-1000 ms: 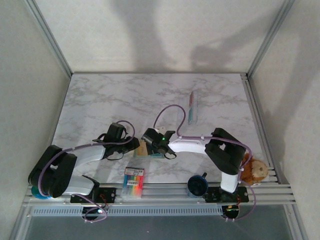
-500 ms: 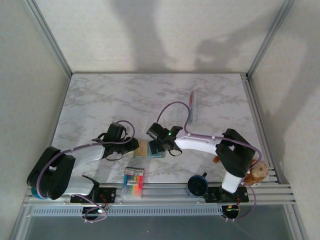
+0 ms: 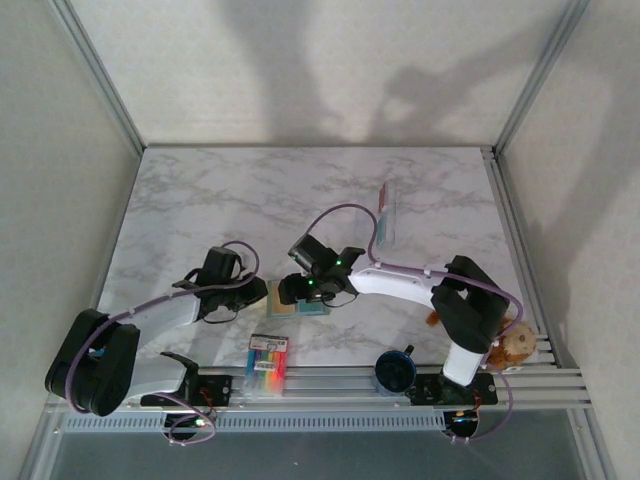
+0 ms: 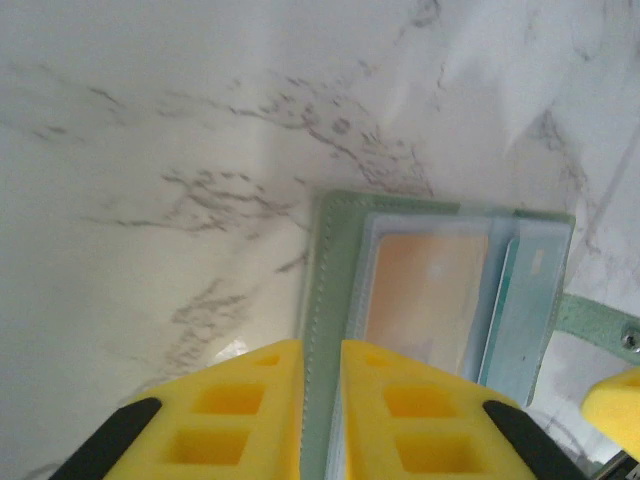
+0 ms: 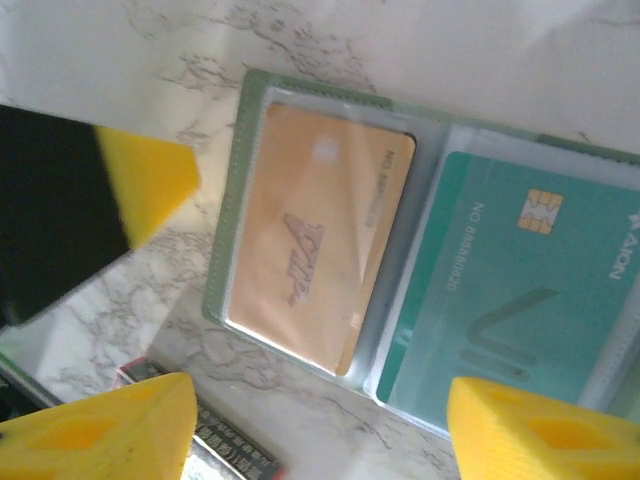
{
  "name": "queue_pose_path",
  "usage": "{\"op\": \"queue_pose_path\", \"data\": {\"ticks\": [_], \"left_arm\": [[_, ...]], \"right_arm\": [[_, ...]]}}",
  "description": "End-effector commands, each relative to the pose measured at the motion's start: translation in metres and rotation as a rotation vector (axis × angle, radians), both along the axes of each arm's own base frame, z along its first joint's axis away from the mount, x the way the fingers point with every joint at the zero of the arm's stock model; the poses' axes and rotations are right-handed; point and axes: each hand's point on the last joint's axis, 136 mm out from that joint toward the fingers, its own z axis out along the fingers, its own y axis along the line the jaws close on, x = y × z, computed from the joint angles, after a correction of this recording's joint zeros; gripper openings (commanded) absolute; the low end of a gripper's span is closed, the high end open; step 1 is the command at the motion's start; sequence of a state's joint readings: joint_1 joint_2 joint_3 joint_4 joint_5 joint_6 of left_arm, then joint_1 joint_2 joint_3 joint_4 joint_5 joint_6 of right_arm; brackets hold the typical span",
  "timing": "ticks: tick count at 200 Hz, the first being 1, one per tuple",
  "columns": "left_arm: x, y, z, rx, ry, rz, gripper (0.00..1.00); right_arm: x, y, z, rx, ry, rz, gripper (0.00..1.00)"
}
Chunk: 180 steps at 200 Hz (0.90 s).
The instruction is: Put the credit cards into the card holder
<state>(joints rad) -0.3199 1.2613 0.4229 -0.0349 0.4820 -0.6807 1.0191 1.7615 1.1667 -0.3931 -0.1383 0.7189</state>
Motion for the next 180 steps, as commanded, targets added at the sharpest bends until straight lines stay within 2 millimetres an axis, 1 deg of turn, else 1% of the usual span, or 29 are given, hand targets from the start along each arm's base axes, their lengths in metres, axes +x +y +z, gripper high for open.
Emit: {"op": "queue_pose_path", "data": {"ticks": [1, 6, 24, 37, 54, 67, 94, 106, 134, 156, 180], "left_arm": [[-0.003, 0.005, -0.005, -0.038, 0.03, 0.021, 0.16], [-0.003, 0.005, -0.005, -0.051, 0.029, 0.022, 0.16], [-0.002, 0.004, -0.006, -0.068, 0.034, 0.024, 0.16], [-0.003, 0.009, -0.01, -0.059, 0.043, 0.036, 0.15], [-0.002, 0.018, -0.012, -0.063, 0.047, 0.075, 0.15], [-0.002, 0.025, -0.012, -0.074, 0.048, 0.101, 0.15], [-0.001, 0.035, -0.011, -0.074, 0.04, 0.131, 0.16], [0.001, 0.035, -0.01, -0.081, 0.037, 0.136, 0.15], [0.001, 0.034, -0.011, -0.081, 0.037, 0.126, 0.16], [0.0, 0.035, -0.012, -0.081, 0.035, 0.13, 0.16], [-0.002, 0.033, -0.013, -0.085, 0.041, 0.118, 0.16]], "right_arm": [[0.006, 0.002, -0.001, -0.119, -0.071, -0.014, 0.79], [0.009, 0.001, -0.001, -0.159, -0.1, -0.013, 0.82], [0.012, 0.005, -0.004, -0.254, -0.183, 0.0, 0.87], [0.014, 0.007, -0.011, -0.323, -0.226, -0.003, 0.87], [0.019, 0.006, -0.015, -0.402, -0.291, -0.023, 0.87], [0.019, 0.009, -0.017, -0.412, -0.309, -0.026, 0.84], [0.012, 0.022, -0.03, -0.395, -0.268, 0.009, 0.79], [0.01, 0.025, -0.033, -0.402, -0.26, 0.019, 0.75], [0.006, 0.031, -0.034, -0.378, -0.26, 0.022, 0.69], [0.006, 0.033, -0.032, -0.372, -0.262, 0.024, 0.6], [0.006, 0.034, -0.032, -0.362, -0.261, 0.029, 0.56]]}}
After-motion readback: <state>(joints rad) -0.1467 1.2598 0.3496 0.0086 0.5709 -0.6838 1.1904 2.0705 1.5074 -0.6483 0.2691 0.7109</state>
